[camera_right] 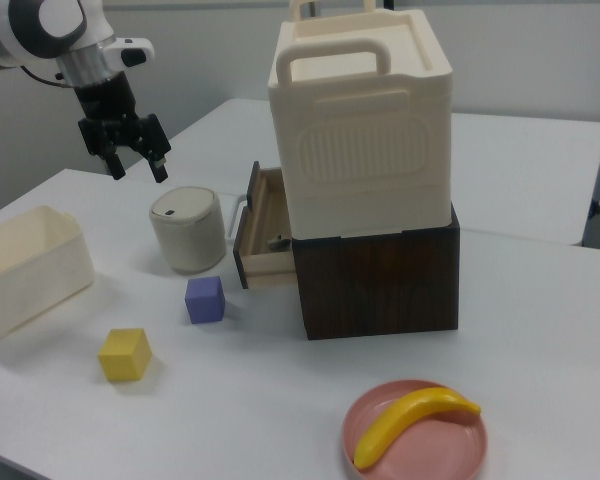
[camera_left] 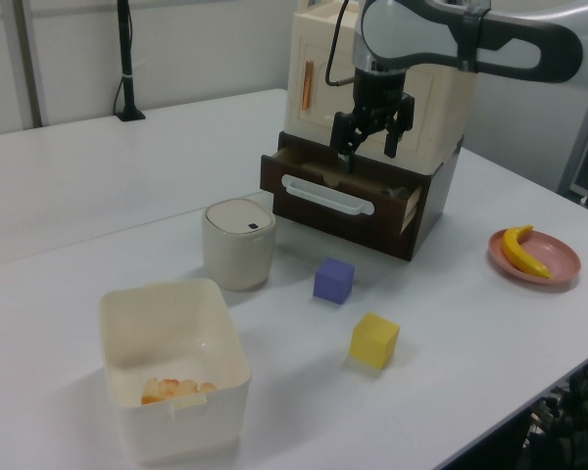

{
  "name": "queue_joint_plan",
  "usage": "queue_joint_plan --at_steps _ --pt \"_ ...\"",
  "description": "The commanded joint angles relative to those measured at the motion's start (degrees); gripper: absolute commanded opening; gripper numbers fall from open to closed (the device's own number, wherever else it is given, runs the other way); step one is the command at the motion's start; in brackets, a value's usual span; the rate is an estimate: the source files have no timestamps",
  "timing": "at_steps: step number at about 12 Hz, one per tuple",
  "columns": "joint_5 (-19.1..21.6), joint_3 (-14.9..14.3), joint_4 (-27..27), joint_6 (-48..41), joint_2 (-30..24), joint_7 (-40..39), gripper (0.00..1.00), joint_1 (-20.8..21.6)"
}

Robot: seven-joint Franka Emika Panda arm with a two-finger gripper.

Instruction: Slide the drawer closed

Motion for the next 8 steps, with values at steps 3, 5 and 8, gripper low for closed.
queue_joint_plan --at_steps 3,5,8 --pt "0.64 -0.77 1.0 -1.53 0.04 -0.3 1.0 0.83" --pt "0.46 -0.77 1.0 -1.36 0.04 -0.3 1.0 0.83" --pt "0.46 -0.77 1.0 -1.36 0.04 -0.3 1.0 0.75"
